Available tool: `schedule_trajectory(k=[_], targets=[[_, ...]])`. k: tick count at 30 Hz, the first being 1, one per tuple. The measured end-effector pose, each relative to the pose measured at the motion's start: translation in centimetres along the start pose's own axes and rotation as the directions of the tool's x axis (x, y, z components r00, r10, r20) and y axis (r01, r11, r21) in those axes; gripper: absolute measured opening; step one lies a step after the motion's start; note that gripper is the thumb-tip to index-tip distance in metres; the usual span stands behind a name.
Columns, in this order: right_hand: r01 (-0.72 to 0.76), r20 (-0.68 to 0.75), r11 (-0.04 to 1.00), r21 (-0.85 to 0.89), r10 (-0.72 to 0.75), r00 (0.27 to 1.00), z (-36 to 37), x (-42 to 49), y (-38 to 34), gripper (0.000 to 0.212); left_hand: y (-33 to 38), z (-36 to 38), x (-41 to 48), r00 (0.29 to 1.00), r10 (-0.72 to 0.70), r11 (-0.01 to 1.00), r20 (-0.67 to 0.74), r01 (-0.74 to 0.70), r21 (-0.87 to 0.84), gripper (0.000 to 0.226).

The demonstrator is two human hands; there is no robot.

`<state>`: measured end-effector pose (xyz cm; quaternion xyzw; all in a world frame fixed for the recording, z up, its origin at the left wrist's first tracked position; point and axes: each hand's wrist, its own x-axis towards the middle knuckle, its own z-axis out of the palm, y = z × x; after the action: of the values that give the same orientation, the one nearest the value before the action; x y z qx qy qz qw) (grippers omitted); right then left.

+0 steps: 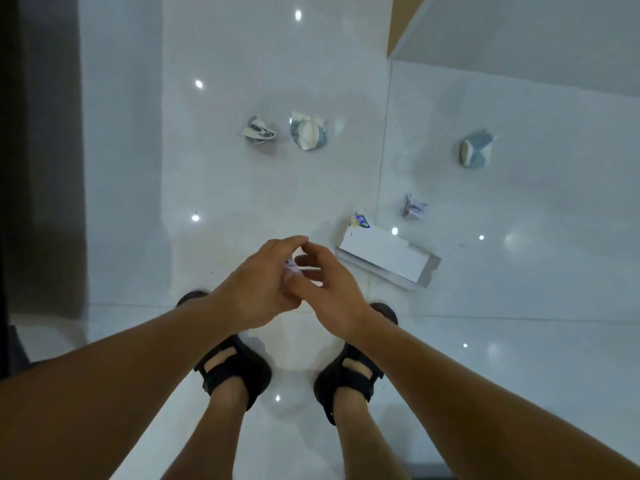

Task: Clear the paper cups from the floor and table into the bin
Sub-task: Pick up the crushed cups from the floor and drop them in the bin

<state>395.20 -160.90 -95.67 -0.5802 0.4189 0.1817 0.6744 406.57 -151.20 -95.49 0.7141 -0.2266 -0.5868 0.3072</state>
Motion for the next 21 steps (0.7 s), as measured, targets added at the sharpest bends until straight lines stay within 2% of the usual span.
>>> schedule_trajectory(k=[2, 4, 6, 8, 13, 16, 18, 21], targets=[[-0.001, 0.004, 0.998, -0.063, 0.001, 1.0, 0.0, -0.4, 1.2, 0.055, -1.1, -0.1, -0.4, 1.0, -0.001, 0.973, -0.029, 0.008, 0.229, 0.067], [0.024, -0.02, 0.94, -0.341, -0.033, 0.999, -0.2, -0.2, 3.2, 0.059, -2.7, -0.3, -0.9, 0.999, -0.033, 0.943, -0.039, 0.044, 0.33, 0.062], [0.015, -0.029, 0.759, -0.651, -0.045, 0.999, -0.9, 0.7, 5.3, 0.067, -4.7, -0.3, -1.0, 0.996, -0.066, 0.927, -0.052, 0.081, 0.365, 0.06], [-0.007, -0.056, 0.619, -0.785, -0.06, 0.997, -1.5, 2.5, 6.9, 0.072, -6.6, -0.2, -0.9, 0.995, -0.067, 0.918, -0.077, 0.091, 0.385, 0.059], [-0.003, -0.047, 0.382, -0.924, -0.107, 0.993, -0.2, 8.5, 9.9, 0.07, -10.1, -0.3, 0.8, 0.986, -0.006, 0.918, -0.168, 0.072, 0.391, 0.056], [-0.031, -0.08, 0.257, -0.966, -0.183, 0.98, 0.6, 11.1, 10.8, 0.062, -11.4, -0.4, 1.5, 0.979, 0.019, 0.929, -0.204, 0.058, 0.365, 0.055], [-0.017, -0.063, 0.218, -0.976, -0.207, 0.976, 0.7, 11.8, 11.4, 0.057, -11.8, -0.6, 1.7, 0.982, 0.011, 0.926, -0.187, 0.06, 0.373, 0.055], [0.052, 0.003, 0.23, -0.972, -0.207, 0.978, 0.2, 11.3, 12.1, 0.05, -11.5, -1.2, 1.5, 0.984, -0.02, 0.929, -0.175, 0.084, 0.362, 0.054]])
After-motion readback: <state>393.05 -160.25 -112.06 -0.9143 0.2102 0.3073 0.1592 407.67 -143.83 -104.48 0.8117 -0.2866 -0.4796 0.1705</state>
